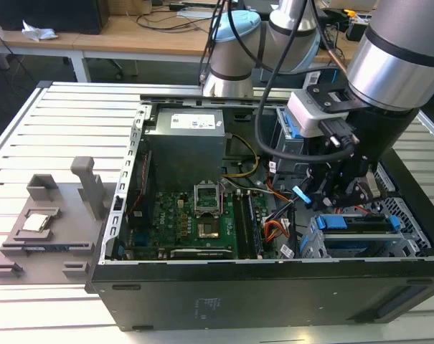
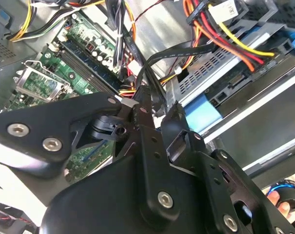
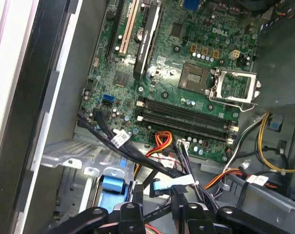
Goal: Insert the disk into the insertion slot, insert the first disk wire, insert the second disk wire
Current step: 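Insert the second disk wire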
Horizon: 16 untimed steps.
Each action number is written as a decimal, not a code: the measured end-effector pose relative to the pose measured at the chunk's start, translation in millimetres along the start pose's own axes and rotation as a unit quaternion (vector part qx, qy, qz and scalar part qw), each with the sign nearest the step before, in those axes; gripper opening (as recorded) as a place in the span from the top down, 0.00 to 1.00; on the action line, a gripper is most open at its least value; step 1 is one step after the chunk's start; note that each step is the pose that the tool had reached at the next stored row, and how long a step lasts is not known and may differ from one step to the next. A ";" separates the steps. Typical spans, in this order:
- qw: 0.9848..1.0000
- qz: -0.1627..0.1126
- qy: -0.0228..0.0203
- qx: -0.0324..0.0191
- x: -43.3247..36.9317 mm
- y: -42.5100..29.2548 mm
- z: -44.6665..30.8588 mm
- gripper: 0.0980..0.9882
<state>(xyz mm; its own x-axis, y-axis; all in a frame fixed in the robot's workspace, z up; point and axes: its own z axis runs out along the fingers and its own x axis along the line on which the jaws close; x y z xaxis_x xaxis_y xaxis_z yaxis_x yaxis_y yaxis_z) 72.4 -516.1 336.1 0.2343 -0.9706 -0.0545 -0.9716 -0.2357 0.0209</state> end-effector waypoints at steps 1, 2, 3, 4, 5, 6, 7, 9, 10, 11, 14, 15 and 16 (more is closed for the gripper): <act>1.000 0.000 -0.001 0.000 -0.3 1.3 0.1 0.70; 1.000 0.000 -0.001 0.000 -0.5 2.0 0.2 0.70; 1.000 0.000 -0.001 0.000 -0.6 2.2 0.2 0.70; 1.000 0.000 -0.001 0.000 -0.6 2.2 0.0 0.70; 1.000 0.000 -0.001 0.000 -0.7 2.2 -1.0 0.70; 1.000 -0.001 -0.001 0.000 -1.0 2.3 -4.3 0.70; 1.000 -0.001 -0.001 0.000 -1.3 2.3 -7.7 0.70; 1.000 -0.001 -0.001 0.000 -1.9 2.5 -14.5 0.70; 1.000 -0.001 -0.002 0.000 -2.1 3.4 -14.3 0.70; 1.000 -0.001 -0.002 0.001 -2.0 5.1 -13.7 0.70; 1.000 -0.001 -0.002 0.000 7.8 7.8 -13.9 0.70; 1.000 -0.001 -0.002 0.001 12.4 9.0 -14.1 0.70; 1.000 -0.001 -0.002 0.001 12.8 9.1 -14.1 0.70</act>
<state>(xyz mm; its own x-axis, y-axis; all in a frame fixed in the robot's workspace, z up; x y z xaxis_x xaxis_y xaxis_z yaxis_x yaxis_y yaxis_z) 67.0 -531.3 349.7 0.2361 -0.9699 -0.0592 -0.9712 -0.2376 0.0197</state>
